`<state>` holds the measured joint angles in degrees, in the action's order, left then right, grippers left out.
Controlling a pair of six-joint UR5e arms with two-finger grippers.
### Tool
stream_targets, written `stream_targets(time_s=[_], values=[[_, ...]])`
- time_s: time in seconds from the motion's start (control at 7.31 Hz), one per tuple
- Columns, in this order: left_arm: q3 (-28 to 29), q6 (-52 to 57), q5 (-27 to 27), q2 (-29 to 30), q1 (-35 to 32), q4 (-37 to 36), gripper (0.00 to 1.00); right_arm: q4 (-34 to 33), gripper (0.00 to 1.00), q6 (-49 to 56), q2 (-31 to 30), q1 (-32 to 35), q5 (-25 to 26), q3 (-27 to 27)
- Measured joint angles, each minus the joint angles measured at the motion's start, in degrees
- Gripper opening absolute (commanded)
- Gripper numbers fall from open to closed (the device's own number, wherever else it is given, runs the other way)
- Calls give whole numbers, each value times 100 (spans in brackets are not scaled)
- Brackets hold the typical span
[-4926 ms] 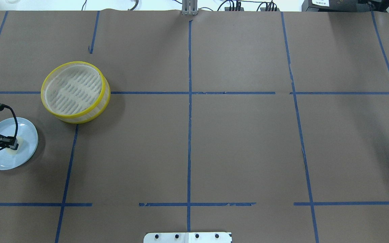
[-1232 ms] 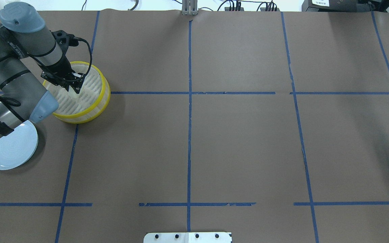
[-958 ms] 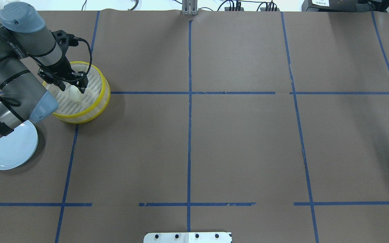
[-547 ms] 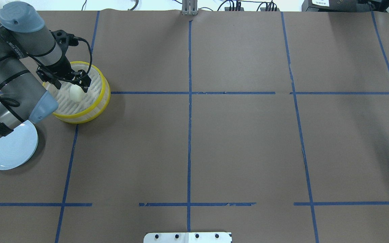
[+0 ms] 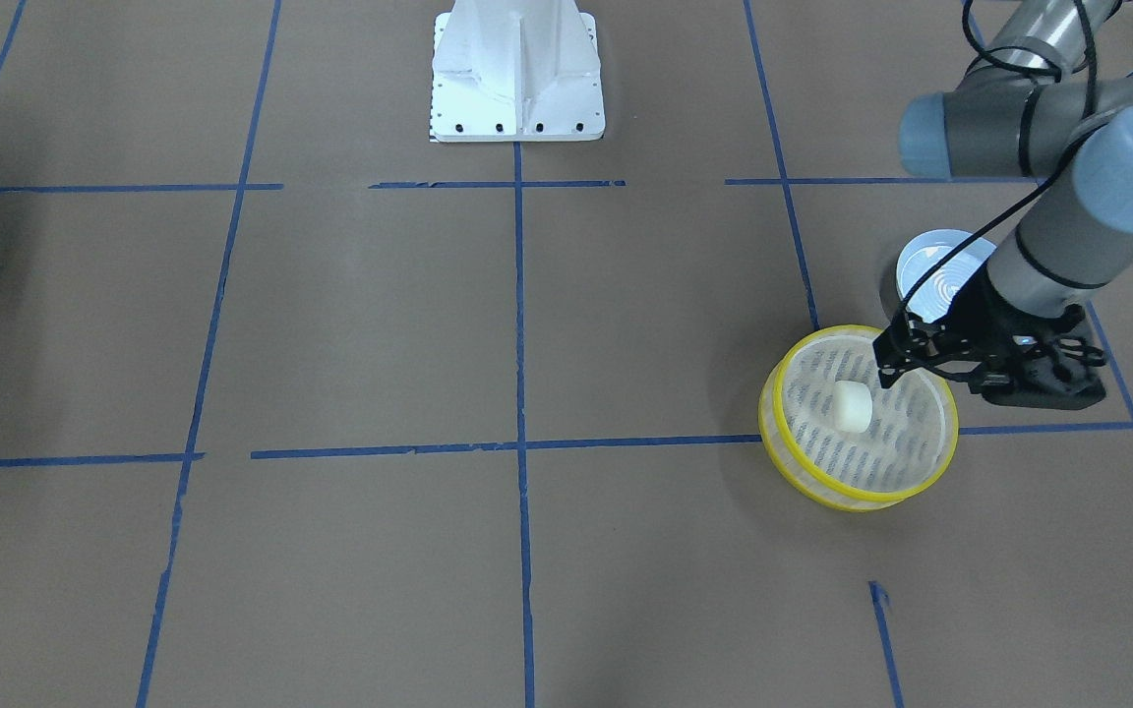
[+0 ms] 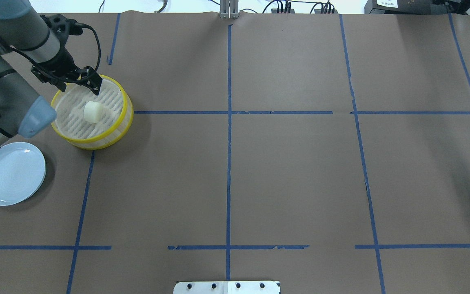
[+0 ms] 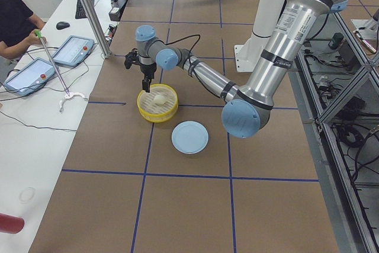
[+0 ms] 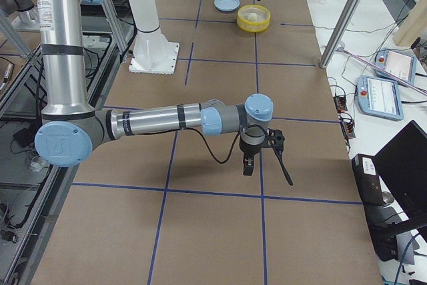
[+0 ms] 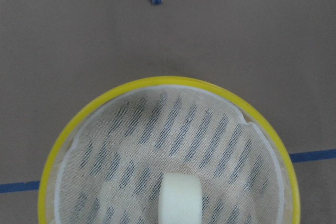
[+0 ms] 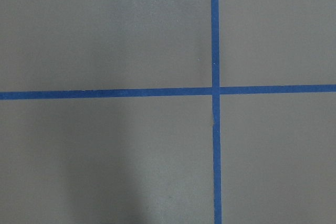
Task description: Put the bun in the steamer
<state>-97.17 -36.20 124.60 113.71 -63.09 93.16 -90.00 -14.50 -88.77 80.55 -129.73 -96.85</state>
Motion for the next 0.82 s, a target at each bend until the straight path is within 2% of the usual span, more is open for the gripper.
stream_targets(time_s=[0.14, 0.41, 0.82], values=[[-98, 408, 15, -203, -446, -5, 100, 0, 100, 0, 0, 1, 0, 0], [20, 1898, 104, -706, -1547, -18, 100, 0, 100, 0, 0, 1, 0, 0], [652, 3870, 338, -1615, -2788, 78, 100, 0, 100, 0, 0, 2, 0, 0]])
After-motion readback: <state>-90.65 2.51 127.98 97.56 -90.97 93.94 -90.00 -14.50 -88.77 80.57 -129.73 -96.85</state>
